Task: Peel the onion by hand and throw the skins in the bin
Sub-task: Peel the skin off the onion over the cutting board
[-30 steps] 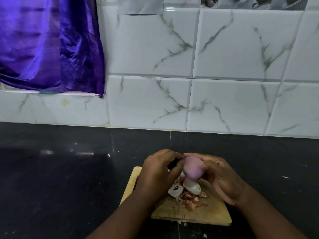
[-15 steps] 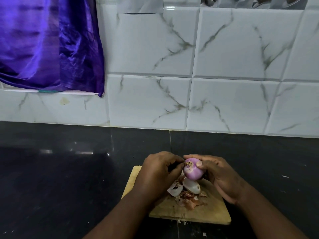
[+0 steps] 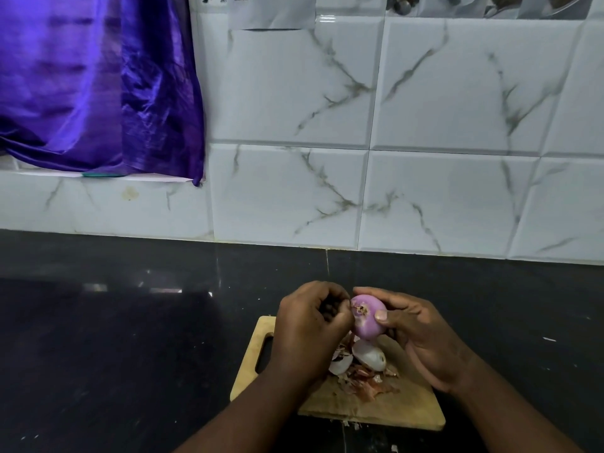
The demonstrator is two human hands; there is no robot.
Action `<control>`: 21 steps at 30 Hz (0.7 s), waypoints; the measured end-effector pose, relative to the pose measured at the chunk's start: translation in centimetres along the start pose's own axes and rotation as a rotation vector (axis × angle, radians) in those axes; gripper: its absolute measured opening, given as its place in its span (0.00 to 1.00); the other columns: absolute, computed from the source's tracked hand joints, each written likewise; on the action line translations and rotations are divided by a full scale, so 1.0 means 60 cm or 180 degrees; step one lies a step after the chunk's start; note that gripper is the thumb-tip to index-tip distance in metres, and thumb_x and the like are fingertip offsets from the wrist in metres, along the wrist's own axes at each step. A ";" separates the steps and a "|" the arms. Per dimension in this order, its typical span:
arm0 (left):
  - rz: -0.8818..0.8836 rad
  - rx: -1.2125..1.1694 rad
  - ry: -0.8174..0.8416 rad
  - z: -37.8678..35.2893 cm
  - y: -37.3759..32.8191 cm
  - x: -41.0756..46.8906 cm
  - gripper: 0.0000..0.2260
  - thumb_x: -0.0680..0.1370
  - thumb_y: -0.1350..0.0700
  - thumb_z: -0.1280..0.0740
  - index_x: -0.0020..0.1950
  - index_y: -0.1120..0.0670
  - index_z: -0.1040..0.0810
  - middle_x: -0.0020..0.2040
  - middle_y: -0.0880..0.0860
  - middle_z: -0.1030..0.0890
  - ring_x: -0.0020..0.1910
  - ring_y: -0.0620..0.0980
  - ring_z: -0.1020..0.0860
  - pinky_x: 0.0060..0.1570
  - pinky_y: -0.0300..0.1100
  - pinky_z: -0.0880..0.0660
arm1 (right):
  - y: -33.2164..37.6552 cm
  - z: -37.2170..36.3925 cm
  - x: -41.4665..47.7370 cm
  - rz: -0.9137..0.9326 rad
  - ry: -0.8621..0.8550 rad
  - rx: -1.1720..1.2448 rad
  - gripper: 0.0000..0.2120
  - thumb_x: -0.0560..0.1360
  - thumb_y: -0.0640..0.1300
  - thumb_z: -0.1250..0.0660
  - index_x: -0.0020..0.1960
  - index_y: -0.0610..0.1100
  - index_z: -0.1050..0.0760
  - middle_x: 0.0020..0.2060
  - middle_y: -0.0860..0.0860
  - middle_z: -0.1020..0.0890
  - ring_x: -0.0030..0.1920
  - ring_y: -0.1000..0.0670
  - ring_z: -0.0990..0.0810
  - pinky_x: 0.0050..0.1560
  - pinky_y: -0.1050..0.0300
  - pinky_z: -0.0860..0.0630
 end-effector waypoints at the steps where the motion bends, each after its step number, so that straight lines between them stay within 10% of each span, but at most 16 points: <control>1: 0.0162 -0.0203 -0.0007 -0.001 0.009 -0.001 0.06 0.77 0.62 0.25 0.47 0.50 0.14 0.42 0.45 0.15 0.42 0.45 0.16 0.42 0.41 0.16 | 0.002 -0.001 0.000 0.0022 0.0011 0.0017 0.18 0.71 0.39 0.31 0.60 0.44 0.14 0.59 0.39 0.14 0.59 0.38 0.15 0.54 0.50 0.17; 10: 0.1300 -0.2045 0.0015 -0.026 0.059 -0.007 0.02 0.80 0.60 0.27 0.48 0.58 0.15 0.44 0.58 0.12 0.42 0.54 0.14 0.46 0.49 0.15 | 0.012 -0.007 -0.002 0.0128 0.0116 0.0184 0.23 0.68 0.39 0.25 0.63 0.43 0.16 0.62 0.39 0.15 0.62 0.39 0.15 0.56 0.52 0.16; 21: 0.0779 -0.1217 0.0213 -0.023 0.040 -0.001 0.06 0.82 0.58 0.28 0.54 0.51 0.12 0.50 0.49 0.12 0.51 0.47 0.13 0.54 0.53 0.14 | 0.015 -0.003 -0.003 0.0095 0.0099 0.0157 0.25 0.64 0.44 0.23 0.62 0.45 0.15 0.61 0.40 0.15 0.61 0.39 0.15 0.55 0.53 0.16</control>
Point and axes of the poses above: each hand's wrist, its own x-axis towards the middle knuckle, its own z-axis out of the back of the hand, y = z × x, the point moved 10 cm from there along x, towards the middle knuckle
